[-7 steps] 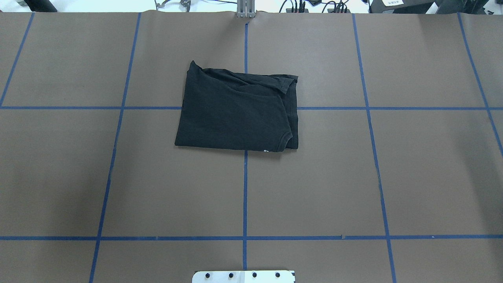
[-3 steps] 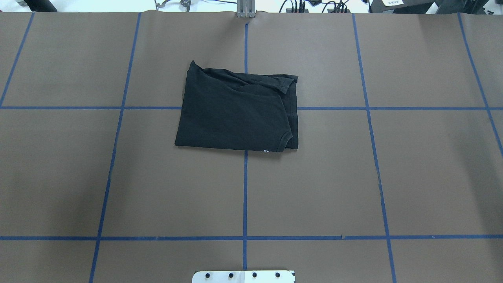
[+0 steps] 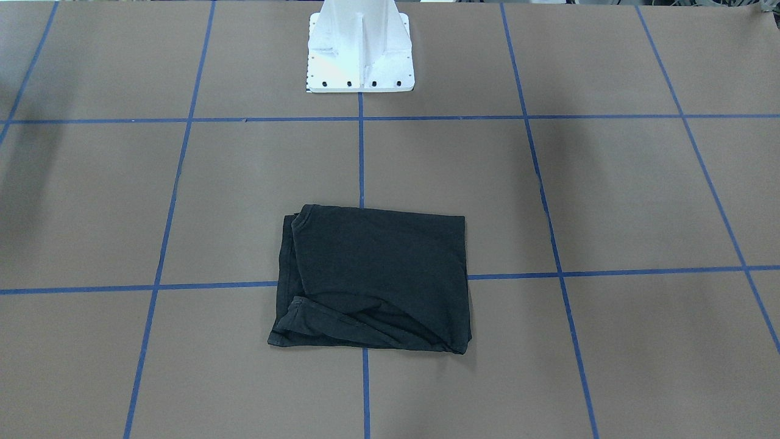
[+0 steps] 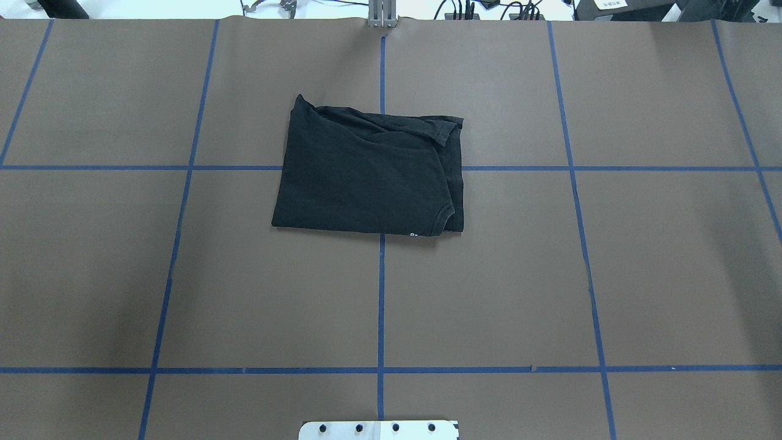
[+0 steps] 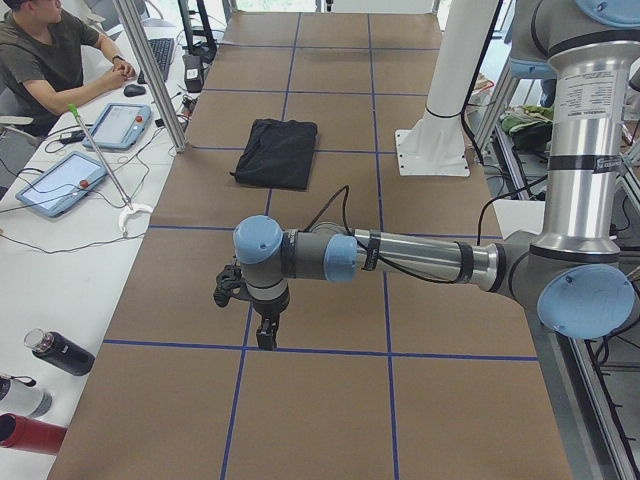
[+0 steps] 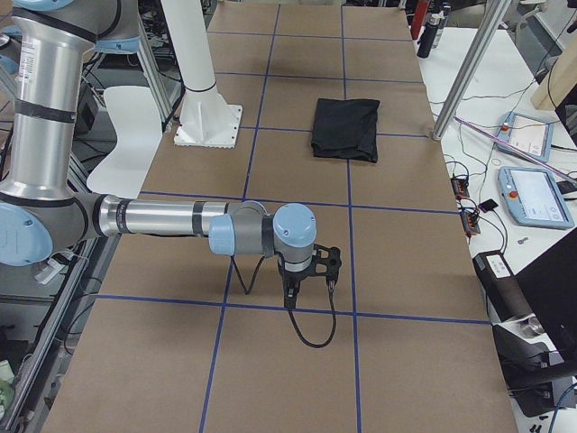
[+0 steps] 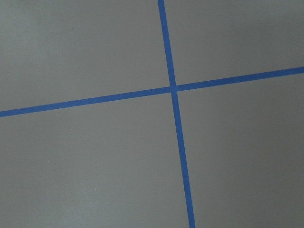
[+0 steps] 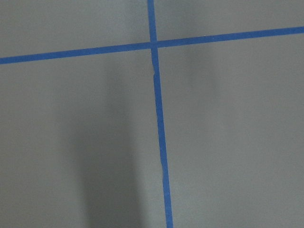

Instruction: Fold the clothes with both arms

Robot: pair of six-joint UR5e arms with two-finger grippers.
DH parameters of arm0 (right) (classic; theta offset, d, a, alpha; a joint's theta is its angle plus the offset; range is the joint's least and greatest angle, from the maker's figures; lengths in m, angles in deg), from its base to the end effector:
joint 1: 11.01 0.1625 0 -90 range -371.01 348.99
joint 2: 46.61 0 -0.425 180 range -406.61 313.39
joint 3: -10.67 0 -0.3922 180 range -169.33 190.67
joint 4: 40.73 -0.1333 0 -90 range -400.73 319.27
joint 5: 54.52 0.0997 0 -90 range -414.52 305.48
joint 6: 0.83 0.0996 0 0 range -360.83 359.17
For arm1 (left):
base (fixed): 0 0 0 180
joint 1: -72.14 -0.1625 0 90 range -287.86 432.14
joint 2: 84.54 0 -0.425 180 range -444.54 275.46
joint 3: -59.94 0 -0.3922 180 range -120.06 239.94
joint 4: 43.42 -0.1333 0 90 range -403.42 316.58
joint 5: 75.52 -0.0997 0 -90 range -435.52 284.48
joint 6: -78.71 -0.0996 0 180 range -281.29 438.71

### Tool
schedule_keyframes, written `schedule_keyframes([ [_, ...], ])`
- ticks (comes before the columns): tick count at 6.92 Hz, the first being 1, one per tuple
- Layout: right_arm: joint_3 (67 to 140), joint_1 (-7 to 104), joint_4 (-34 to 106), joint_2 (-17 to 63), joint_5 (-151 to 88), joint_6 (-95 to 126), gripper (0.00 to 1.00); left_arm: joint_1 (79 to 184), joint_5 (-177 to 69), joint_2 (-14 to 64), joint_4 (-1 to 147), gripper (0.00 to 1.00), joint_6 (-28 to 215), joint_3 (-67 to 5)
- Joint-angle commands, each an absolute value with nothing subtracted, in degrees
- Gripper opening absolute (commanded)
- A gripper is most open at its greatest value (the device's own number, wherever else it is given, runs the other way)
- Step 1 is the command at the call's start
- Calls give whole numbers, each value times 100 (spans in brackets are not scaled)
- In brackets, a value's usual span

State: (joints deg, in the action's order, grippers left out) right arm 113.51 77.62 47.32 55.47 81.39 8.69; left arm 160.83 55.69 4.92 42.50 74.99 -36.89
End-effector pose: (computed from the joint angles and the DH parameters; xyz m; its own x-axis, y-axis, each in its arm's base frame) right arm 0.0520 -0.4074 0.6374 0.6892 0.1153 0.7154 -0.0914 0.9932 -0.0720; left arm -0.0565 -0.4898 0.6155 0.7485 0.1073 -0.6544 -0.0716 0.9941 0.0812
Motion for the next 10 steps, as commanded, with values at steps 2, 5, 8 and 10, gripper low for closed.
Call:
schedule_keyframes([
  [2, 11359, 7758, 4760, 5517, 8171, 1165, 100, 16073, 5570, 493, 4280, 100, 7643, -3683],
  [5, 11350, 7758, 4751, 5490, 8127, 1174, 100, 16073, 5570, 493, 4288, 100, 7643, -3674],
  [8, 11333, 7758, 4760, 5490, 8127, 1165, 100, 16056, 5570, 502, 4297, 100, 7634, -3630],
  [10, 11333, 7758, 4760, 5499, 8127, 1165, 100, 16038, 5570, 528, 4367, 100, 7634, -3621],
])
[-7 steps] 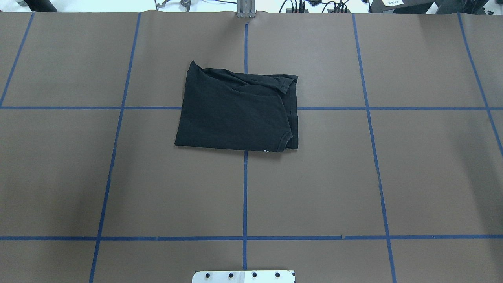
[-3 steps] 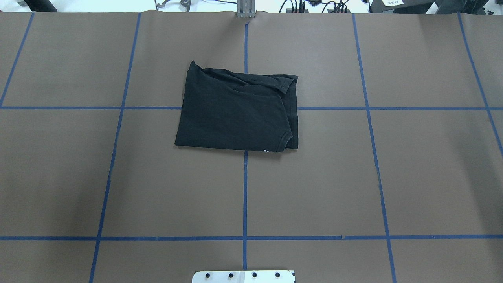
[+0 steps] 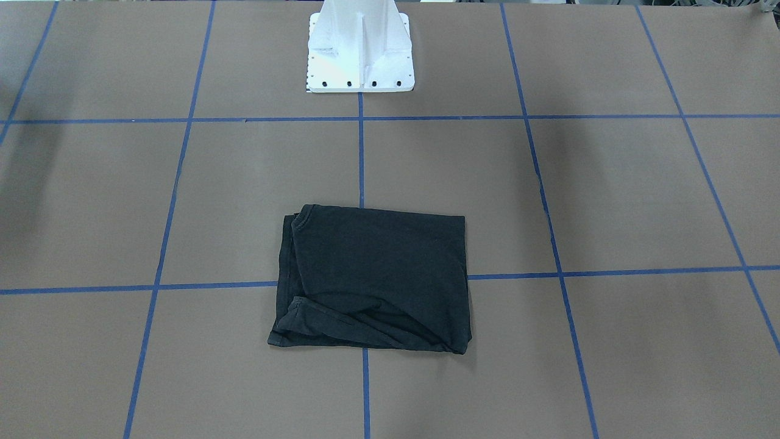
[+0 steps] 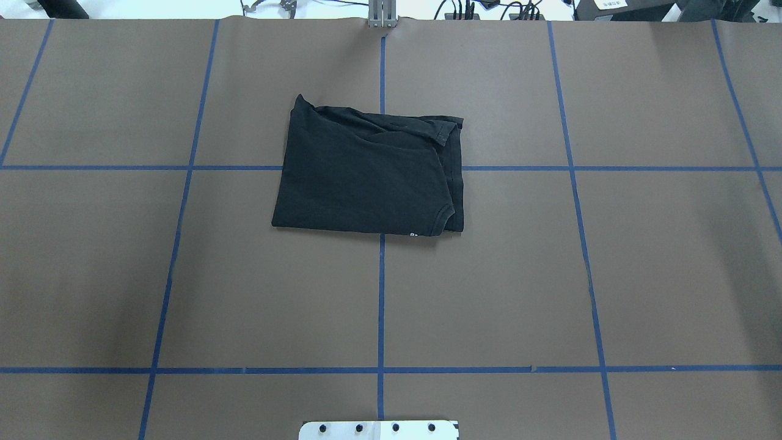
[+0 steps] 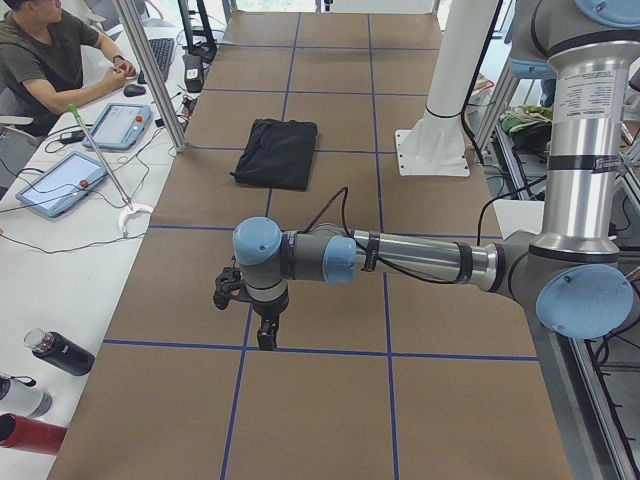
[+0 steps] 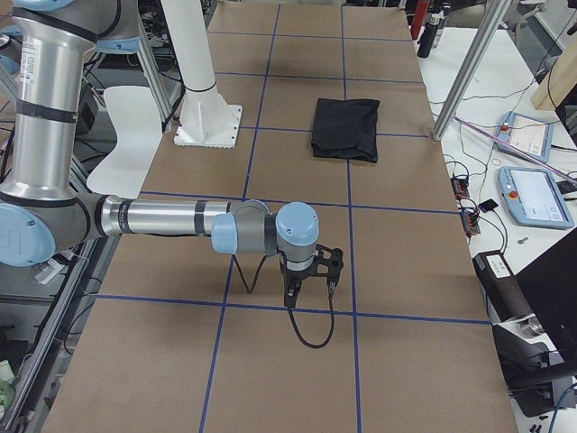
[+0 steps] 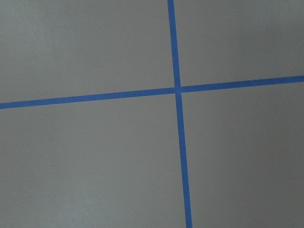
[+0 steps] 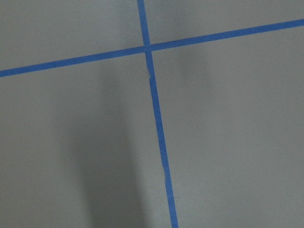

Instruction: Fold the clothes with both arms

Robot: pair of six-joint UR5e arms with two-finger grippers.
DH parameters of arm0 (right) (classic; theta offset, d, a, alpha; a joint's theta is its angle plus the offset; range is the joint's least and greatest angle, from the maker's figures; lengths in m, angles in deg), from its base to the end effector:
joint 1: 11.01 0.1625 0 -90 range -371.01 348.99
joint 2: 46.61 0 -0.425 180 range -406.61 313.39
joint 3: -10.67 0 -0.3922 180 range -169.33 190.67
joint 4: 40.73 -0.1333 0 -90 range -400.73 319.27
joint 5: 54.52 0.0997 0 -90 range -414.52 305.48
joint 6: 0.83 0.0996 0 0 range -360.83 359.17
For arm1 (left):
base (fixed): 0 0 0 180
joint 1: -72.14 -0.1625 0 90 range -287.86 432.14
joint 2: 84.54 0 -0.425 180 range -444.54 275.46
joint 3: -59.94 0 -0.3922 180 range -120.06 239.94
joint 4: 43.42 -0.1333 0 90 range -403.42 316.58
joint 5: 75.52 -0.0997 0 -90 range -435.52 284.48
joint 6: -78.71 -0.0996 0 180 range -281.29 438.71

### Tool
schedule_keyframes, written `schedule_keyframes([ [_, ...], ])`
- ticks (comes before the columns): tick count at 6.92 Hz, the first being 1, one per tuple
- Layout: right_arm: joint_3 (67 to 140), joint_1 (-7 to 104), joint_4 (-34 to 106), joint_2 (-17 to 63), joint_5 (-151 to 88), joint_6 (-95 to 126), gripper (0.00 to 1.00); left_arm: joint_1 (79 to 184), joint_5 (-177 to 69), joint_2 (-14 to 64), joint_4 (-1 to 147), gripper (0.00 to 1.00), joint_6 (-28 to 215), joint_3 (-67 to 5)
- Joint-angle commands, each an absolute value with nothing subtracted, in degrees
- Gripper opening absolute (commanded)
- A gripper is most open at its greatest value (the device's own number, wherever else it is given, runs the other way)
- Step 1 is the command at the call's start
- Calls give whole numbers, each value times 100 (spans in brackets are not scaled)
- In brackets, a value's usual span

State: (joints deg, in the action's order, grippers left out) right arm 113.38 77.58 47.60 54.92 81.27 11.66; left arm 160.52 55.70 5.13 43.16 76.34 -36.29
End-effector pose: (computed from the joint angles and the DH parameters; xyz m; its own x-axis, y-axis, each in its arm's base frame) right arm 0.0518 -0.4116 0.6353 0.6850 0.1644 0.7097 -0.1266 0.9862 -0.1063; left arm -0.0538 -0.4922 0.6177 0.7493 0.0910 -0.6560 -0.0593 0.9958 0.0705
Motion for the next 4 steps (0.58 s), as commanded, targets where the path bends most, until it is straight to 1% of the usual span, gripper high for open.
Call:
schedule_keyframes([
  [1, 11315, 7758, 4760, 5499, 8127, 1165, 100, 16021, 5570, 537, 4368, 100, 7634, -3612],
  [4, 11228, 7688, 4760, 5464, 8101, 1165, 100, 16029, 5570, 537, 4368, 100, 7634, -3621],
])
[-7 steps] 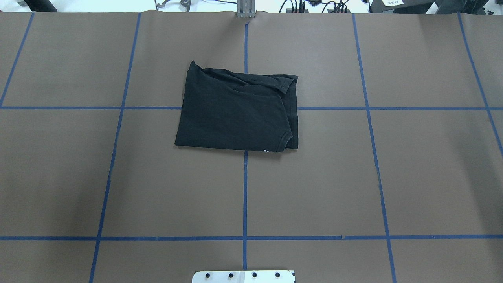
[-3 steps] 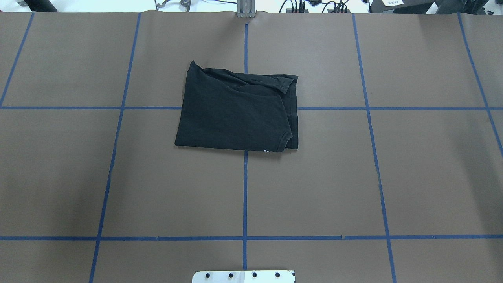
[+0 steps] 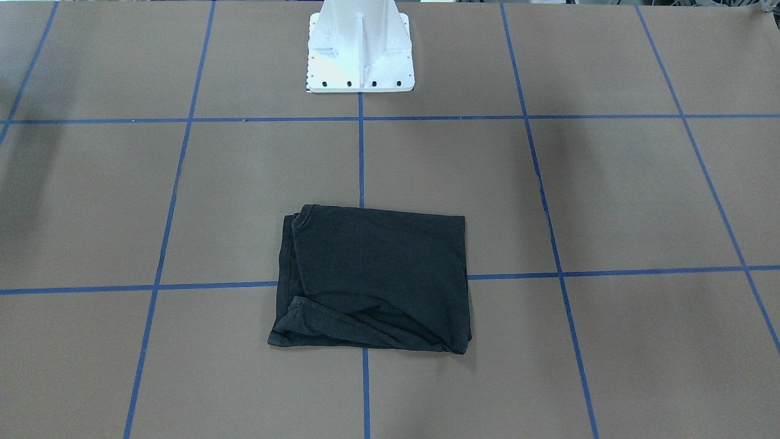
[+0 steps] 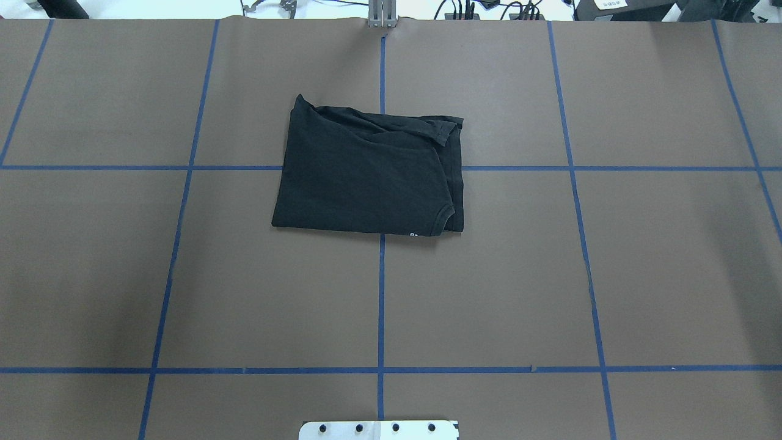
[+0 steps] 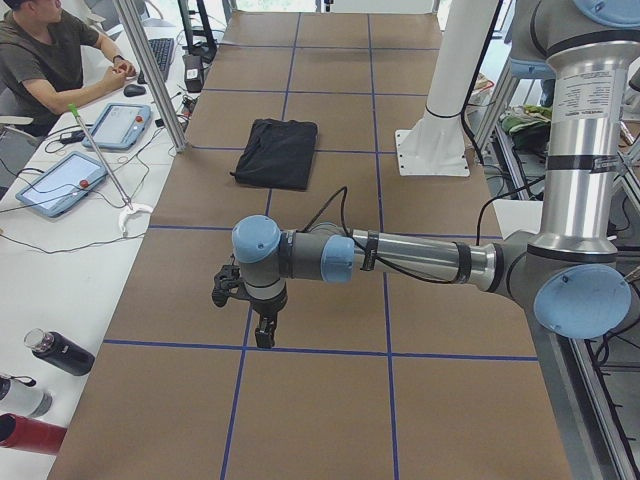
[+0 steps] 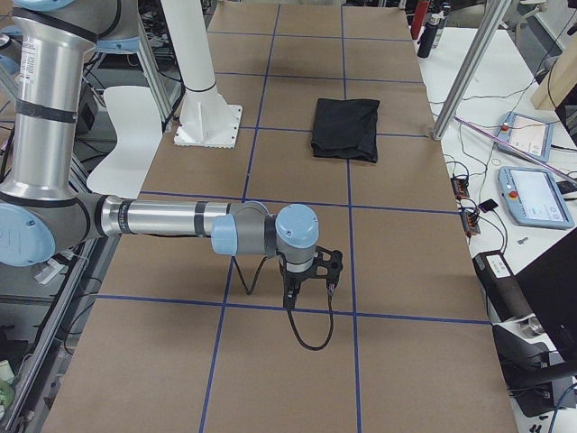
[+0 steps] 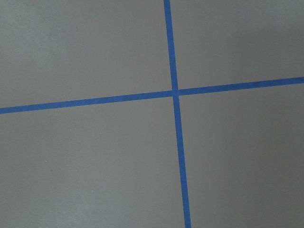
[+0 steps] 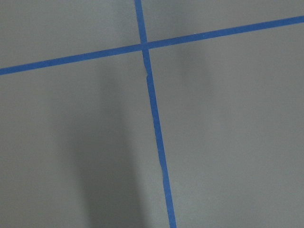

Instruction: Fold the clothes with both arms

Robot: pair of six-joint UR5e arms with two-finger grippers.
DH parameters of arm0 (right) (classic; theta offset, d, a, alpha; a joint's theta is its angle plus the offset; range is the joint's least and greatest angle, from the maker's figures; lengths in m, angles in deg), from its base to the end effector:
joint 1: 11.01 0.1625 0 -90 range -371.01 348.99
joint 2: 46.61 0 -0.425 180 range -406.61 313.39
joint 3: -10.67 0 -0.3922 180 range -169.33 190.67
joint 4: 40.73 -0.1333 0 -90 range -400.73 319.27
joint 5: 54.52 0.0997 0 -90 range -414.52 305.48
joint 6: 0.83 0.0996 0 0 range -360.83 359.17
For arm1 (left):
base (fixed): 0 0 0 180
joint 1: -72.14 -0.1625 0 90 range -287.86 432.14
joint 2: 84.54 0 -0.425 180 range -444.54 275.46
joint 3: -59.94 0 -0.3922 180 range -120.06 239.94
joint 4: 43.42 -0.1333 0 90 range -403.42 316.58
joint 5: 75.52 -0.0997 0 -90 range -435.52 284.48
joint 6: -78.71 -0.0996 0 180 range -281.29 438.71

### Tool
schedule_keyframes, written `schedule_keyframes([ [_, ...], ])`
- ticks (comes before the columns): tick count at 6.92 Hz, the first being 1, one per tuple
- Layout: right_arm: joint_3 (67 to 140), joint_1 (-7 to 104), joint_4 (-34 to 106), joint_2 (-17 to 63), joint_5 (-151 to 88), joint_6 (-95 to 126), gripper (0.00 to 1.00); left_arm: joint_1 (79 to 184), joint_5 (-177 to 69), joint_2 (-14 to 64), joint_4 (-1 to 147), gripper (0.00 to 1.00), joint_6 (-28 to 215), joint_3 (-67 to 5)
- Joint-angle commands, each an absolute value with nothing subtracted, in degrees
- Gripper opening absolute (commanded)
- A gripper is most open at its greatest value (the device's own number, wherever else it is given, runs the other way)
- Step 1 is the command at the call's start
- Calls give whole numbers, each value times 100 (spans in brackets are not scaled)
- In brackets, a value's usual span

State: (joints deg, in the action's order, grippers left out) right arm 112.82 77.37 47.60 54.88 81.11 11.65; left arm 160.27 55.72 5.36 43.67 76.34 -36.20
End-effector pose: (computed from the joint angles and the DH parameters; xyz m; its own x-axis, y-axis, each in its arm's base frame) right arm 0.0505 -0.4116 0.6400 0.6878 0.1682 0.7062 -0.1233 0.9857 -0.1147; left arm -0.0515 -0.4949 0.6156 0.7484 0.1017 -0.6554 -0.0636 0.9946 0.0818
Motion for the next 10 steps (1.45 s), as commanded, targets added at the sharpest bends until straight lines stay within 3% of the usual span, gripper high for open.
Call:
schedule_keyframes([
  [1, 11166, 7627, 4751, 5455, 8101, 1174, 100, 16021, 5570, 546, 4368, 100, 7642, -3621],
  [10, 11210, 7503, 4716, 5165, 7766, 814, 100, 16021, 5570, 554, 4368, 100, 7643, -3621],
])
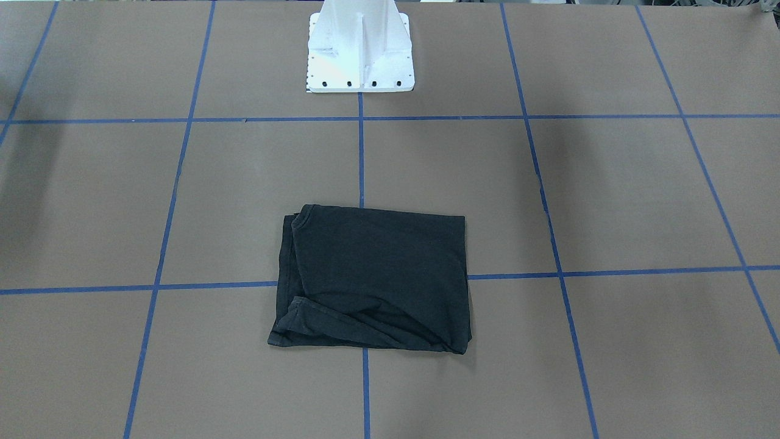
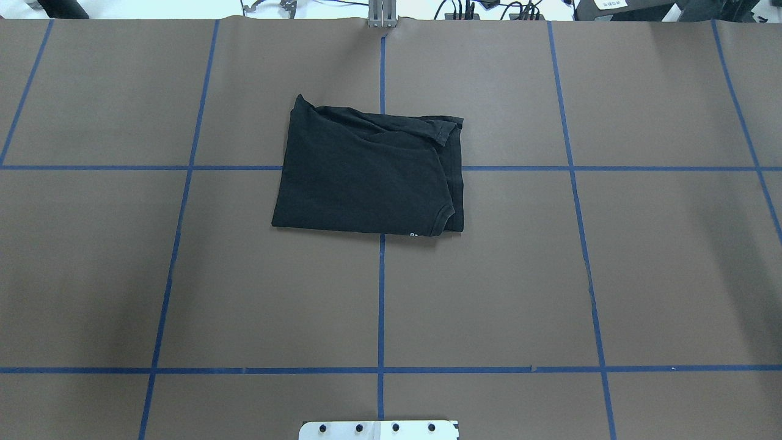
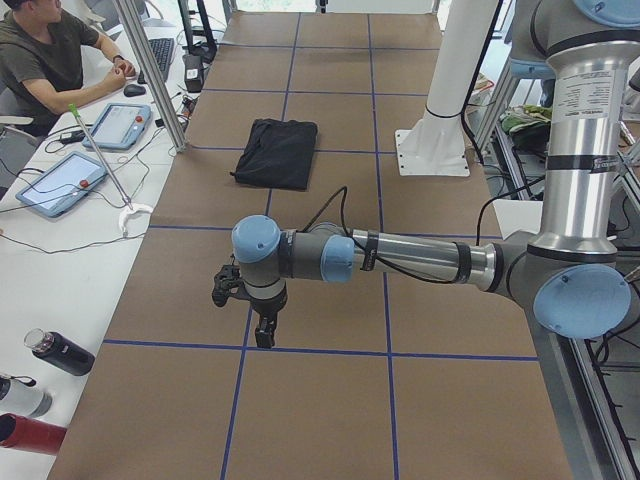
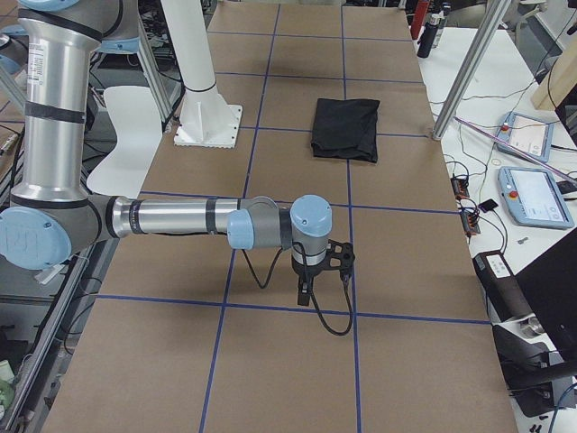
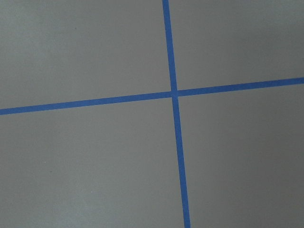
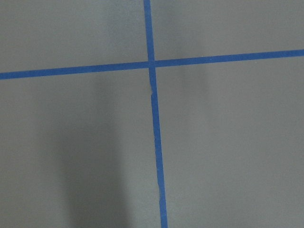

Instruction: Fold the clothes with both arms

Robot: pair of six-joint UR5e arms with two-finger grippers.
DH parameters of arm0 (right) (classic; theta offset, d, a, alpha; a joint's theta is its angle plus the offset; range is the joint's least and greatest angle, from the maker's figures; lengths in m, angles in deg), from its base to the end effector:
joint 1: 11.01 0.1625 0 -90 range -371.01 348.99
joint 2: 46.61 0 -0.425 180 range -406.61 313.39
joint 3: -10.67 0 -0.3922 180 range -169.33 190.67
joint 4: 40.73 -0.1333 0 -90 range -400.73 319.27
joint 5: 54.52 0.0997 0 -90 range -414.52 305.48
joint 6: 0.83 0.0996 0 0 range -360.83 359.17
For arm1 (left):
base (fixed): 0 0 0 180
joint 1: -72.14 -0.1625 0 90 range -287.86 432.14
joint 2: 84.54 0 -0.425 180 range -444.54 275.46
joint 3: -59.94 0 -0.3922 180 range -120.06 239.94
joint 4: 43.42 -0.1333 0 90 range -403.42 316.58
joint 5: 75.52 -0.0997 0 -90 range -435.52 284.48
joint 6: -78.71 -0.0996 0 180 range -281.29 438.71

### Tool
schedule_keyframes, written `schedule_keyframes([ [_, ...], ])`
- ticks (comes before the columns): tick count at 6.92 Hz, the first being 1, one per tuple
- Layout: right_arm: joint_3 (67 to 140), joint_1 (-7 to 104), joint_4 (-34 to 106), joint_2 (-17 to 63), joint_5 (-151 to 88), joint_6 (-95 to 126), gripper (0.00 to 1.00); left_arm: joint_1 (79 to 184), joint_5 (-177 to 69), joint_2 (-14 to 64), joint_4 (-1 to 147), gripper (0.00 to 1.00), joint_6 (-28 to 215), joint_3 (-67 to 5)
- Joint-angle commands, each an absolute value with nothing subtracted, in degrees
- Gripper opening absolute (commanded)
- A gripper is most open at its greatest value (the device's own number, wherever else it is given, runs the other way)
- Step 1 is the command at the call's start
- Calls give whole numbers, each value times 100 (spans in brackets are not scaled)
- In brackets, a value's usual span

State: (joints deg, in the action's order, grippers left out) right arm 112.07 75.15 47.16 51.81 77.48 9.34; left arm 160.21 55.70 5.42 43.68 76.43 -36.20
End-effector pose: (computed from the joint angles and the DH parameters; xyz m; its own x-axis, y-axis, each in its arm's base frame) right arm 0.0374 -0.4388 0.6274 0.7377 0.0682 0.6717 -0.0646 0.9975 -0.0304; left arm -0.0510 -0.4954 0.6151 0.7486 0.1017 -0.6552 -0.0635 0.9946 0.0820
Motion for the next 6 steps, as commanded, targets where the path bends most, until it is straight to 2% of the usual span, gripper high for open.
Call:
schedule_keyframes([
  [1, 11210, 7503, 4716, 5165, 7801, 648, 100, 16021, 5570, 555, 4368, 100, 7643, -3621],
  [6, 11166, 7494, 4725, 5165, 7811, 698, 100, 16021, 5570, 555, 4359, 100, 7651, -3612],
])
